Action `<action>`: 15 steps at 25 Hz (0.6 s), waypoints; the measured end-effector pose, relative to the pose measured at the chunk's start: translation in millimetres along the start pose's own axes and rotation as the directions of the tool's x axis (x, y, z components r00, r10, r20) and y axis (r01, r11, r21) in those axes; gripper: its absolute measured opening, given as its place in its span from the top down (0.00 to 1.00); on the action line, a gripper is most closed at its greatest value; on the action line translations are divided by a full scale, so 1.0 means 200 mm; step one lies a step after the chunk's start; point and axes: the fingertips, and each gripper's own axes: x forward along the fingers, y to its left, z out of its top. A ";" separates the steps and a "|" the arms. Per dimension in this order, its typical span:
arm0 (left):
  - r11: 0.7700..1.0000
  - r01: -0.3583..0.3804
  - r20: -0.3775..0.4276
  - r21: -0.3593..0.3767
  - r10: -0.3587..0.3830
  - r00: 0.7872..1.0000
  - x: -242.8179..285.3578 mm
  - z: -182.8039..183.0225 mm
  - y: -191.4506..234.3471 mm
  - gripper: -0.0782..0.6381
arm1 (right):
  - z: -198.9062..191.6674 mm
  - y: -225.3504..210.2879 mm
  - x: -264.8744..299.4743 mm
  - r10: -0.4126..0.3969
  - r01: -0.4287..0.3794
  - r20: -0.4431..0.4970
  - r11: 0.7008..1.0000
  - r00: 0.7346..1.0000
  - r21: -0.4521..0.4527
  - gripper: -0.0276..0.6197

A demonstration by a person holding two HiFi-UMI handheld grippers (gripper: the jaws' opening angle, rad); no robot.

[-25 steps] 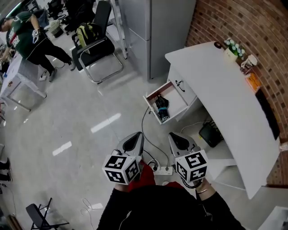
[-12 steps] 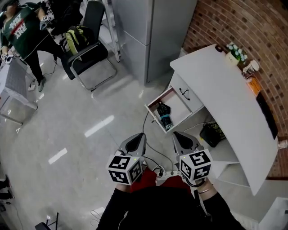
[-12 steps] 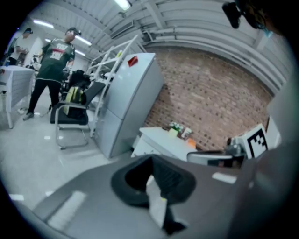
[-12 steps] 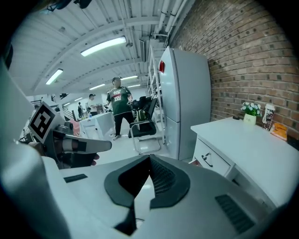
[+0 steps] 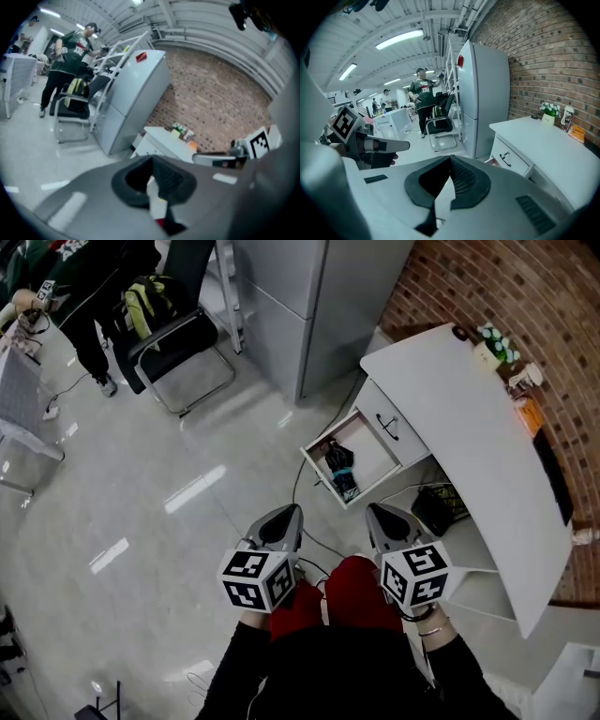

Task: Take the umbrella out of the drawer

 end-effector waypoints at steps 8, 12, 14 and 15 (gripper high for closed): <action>0.999 0.006 0.030 -0.052 -0.004 1.000 0.13 0.01 -0.01 0.89 | -0.01 -0.09 0.07 0.017 -0.017 -0.023 1.000 1.000 0.003 0.96; 0.998 -0.023 0.012 -0.051 0.024 1.000 0.27 0.00 -0.02 0.89 | -0.02 -0.19 0.13 0.045 -0.045 -0.041 0.999 0.998 0.003 0.96; 0.998 -0.043 -0.006 -0.055 0.043 0.999 0.36 -0.02 -0.02 0.89 | -0.03 -0.26 0.17 0.057 -0.057 -0.055 0.998 0.997 -0.003 0.96; 0.997 -0.054 -0.017 -0.058 0.053 0.998 0.40 -0.03 -0.02 0.89 | -0.04 -0.29 0.19 0.062 -0.063 -0.064 0.998 0.996 -0.009 0.96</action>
